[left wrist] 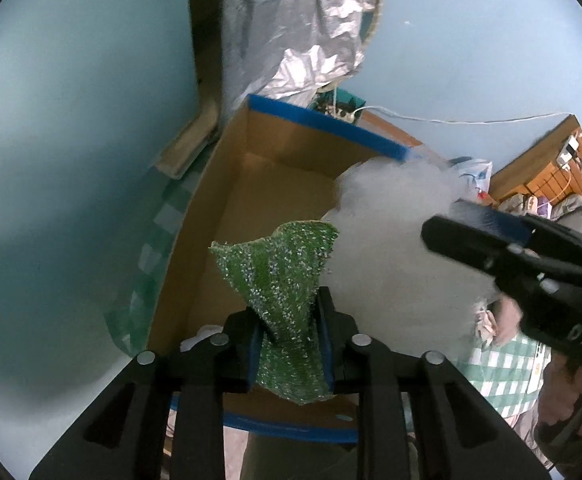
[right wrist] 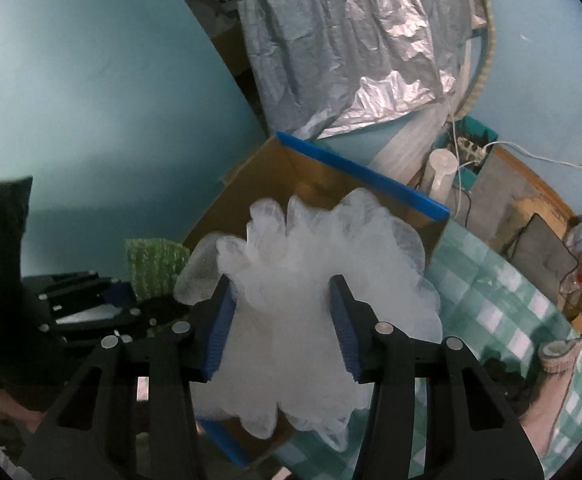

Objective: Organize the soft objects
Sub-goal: 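Open the left tool dropping the green sponge while the right tool drops the white puff into the box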

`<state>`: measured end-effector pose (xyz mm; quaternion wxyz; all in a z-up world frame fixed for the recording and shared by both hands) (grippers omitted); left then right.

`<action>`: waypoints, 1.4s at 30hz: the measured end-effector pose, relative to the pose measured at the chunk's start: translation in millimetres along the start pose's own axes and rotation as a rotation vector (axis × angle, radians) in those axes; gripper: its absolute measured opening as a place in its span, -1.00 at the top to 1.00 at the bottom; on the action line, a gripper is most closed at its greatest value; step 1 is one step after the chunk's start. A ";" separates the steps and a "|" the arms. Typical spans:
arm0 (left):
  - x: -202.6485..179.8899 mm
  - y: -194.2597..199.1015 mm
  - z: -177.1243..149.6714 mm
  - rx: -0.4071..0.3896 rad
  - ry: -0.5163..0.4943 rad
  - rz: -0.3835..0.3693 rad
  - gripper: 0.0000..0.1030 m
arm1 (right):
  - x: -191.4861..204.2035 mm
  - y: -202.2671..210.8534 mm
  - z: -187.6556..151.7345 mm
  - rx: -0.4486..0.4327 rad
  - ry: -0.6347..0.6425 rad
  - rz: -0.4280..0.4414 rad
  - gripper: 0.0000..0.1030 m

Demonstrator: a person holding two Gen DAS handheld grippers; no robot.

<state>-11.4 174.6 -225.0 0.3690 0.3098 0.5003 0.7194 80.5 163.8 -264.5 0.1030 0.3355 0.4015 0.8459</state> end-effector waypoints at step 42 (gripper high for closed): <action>-36.5 31.4 4.6 -0.070 -0.073 -0.010 -0.51 | -33.3 66.0 4.4 -0.114 -0.066 -0.143 -0.56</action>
Point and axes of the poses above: each gripper's, at about its wrist camera, not at the fingertips, and y roughly against the way its jaws point, x to its left, z to its top, the point moved 9 cm from there along -y, roughly the way its jaws point, and after that the axes turned 14 degrees about z, right-handed, at the moved point
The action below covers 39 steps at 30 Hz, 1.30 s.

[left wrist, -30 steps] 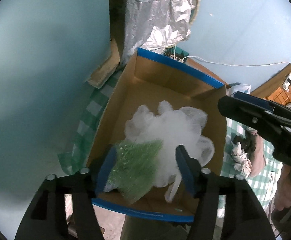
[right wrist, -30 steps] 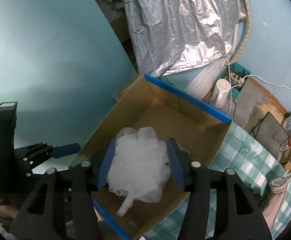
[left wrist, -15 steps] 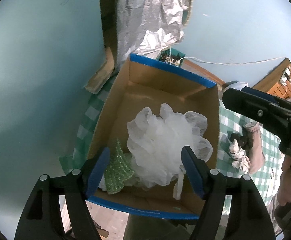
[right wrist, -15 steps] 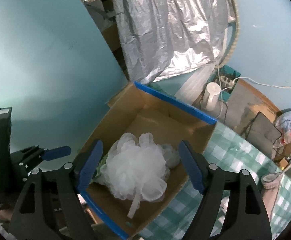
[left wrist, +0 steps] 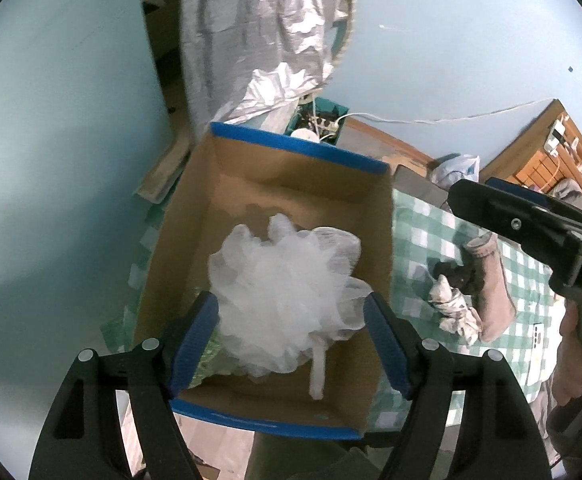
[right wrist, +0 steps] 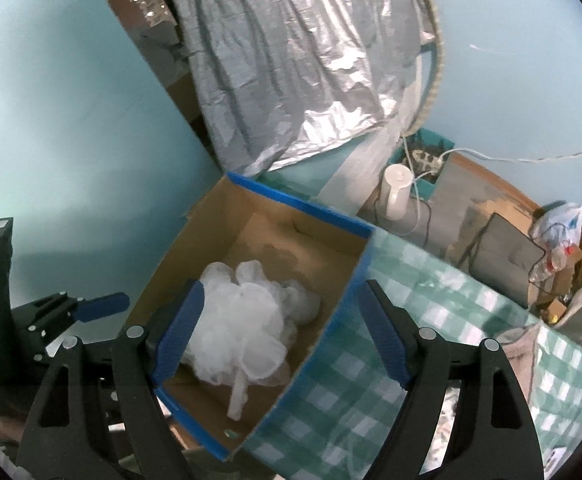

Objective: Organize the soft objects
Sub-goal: 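Move both tools back over the table toward the white bag bundle and grey fleece sock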

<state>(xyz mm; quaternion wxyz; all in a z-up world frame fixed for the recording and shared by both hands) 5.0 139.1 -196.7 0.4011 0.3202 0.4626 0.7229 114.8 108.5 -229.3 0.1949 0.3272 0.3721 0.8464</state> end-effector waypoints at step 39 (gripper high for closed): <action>-186.6 11.7 -19.6 0.031 -0.281 -0.113 -0.64 | -185.7 134.9 -111.1 -0.030 -0.243 -0.239 -0.57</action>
Point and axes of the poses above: each gripper's, at about its wrist camera, not at the fingertips, and y roughly against the way its jaws point, x to its left, z to its top, the point moved 9 cm from there along -y, roughly the way its jaws point, and after that the axes turned 14 degrees about z, right-handed, at the moved point
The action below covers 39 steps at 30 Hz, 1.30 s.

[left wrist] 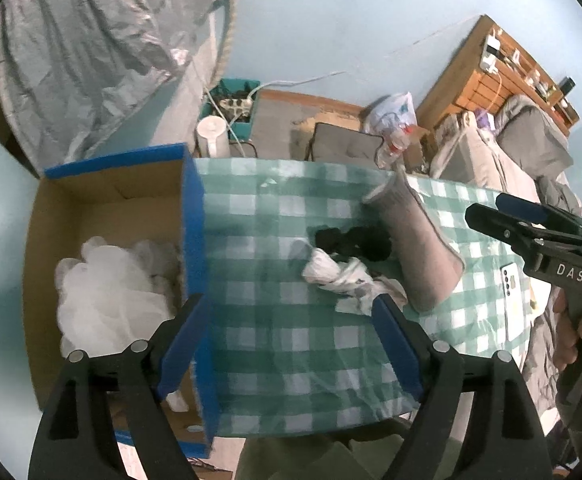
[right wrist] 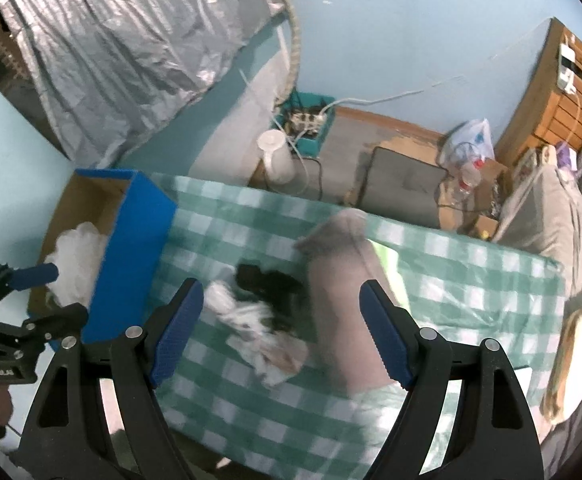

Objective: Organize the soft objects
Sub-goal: 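Move both tools back over the table toward the white bag bundle and grey fleece sock, then grasp the white plastic bag bundle with the left tool while the right tool grasps the grey fleece sock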

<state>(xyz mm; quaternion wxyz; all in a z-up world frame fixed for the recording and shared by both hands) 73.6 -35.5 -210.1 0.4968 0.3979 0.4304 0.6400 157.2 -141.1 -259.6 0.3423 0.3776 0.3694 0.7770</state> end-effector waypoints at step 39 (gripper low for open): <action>-75.1 -135.9 -21.4 0.360 0.210 0.041 -0.64 | -87.0 -76.7 -40.5 0.178 0.152 0.015 -0.57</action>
Point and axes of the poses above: each gripper's, at about its wrist camera, not at the fingertips, and y roughly against the way its jaws point, x to its left, z to its top, the point moved 9 cm from there along -y, roughly the way its jaws point, and after that the axes turned 14 degrees about z, right-handed, at the moved point
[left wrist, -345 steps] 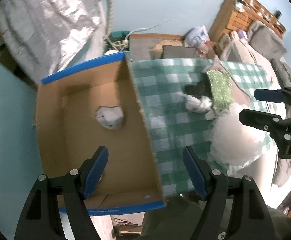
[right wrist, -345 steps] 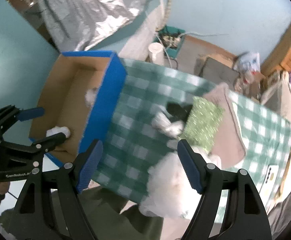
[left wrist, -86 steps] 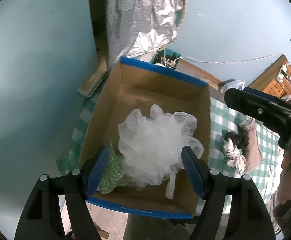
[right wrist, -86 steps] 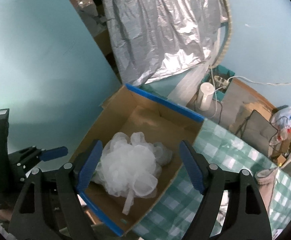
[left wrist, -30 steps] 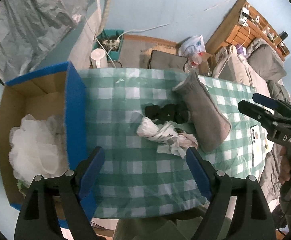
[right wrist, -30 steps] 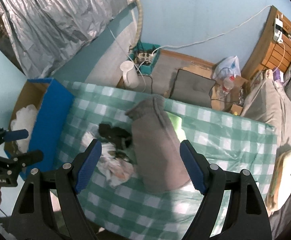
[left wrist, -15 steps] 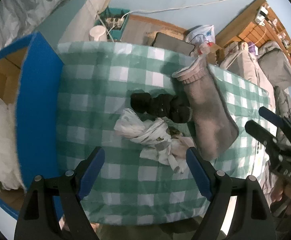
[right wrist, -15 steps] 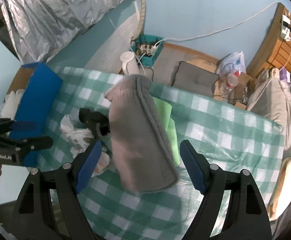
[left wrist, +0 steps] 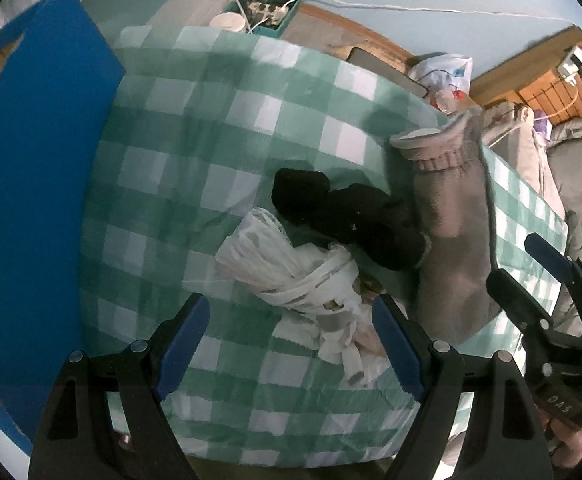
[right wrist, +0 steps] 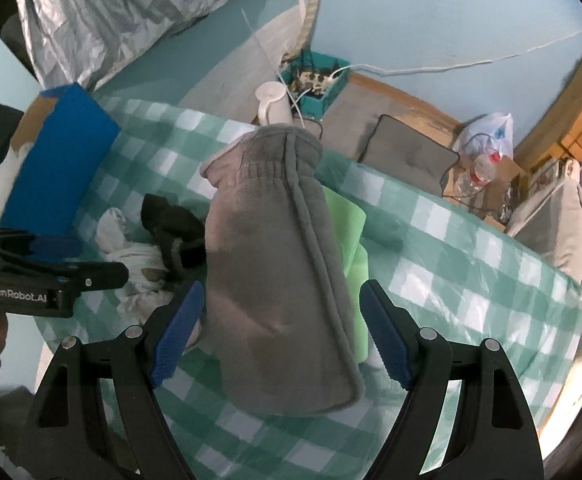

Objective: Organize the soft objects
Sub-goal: 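Grasp the white plastic bag bundle with the left tool while the right tool grasps the grey fleece sock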

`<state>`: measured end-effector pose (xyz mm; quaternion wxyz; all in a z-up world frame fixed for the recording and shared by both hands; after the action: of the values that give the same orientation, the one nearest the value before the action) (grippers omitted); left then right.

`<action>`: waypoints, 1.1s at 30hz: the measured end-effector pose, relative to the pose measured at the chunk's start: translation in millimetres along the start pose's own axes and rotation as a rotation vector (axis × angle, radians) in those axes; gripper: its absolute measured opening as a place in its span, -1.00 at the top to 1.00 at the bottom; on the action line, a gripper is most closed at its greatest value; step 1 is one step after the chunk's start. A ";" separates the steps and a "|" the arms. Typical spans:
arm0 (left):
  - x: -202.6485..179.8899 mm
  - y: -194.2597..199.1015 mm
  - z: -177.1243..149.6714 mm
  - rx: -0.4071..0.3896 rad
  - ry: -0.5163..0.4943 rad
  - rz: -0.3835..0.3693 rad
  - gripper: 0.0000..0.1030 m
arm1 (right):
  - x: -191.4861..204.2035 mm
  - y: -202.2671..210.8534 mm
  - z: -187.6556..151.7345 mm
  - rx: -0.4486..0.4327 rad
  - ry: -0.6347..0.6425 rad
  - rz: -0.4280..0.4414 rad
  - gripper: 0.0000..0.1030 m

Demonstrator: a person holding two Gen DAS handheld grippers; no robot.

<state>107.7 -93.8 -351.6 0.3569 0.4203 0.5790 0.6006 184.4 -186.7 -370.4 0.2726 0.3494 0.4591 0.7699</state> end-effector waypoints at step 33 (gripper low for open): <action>19.9 -3.2 -16.6 -0.073 -0.130 0.037 0.02 | 10.5 -41.5 -0.4 0.094 0.126 -0.221 0.55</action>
<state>84.5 -81.9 -352.6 0.3980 0.4557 0.5244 0.5992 181.8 -161.3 -404.7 0.3096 0.2602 0.5466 0.7333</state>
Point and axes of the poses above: each gripper's, at about its wrist camera, not at the fingertips, and y roughly against the way its jaws point, x to its left, z to its top, the point moved 9 cm from there along -y, roughly the way its jaws point, and after that the axes turned 14 degrees about z, right-handed, at the moved point
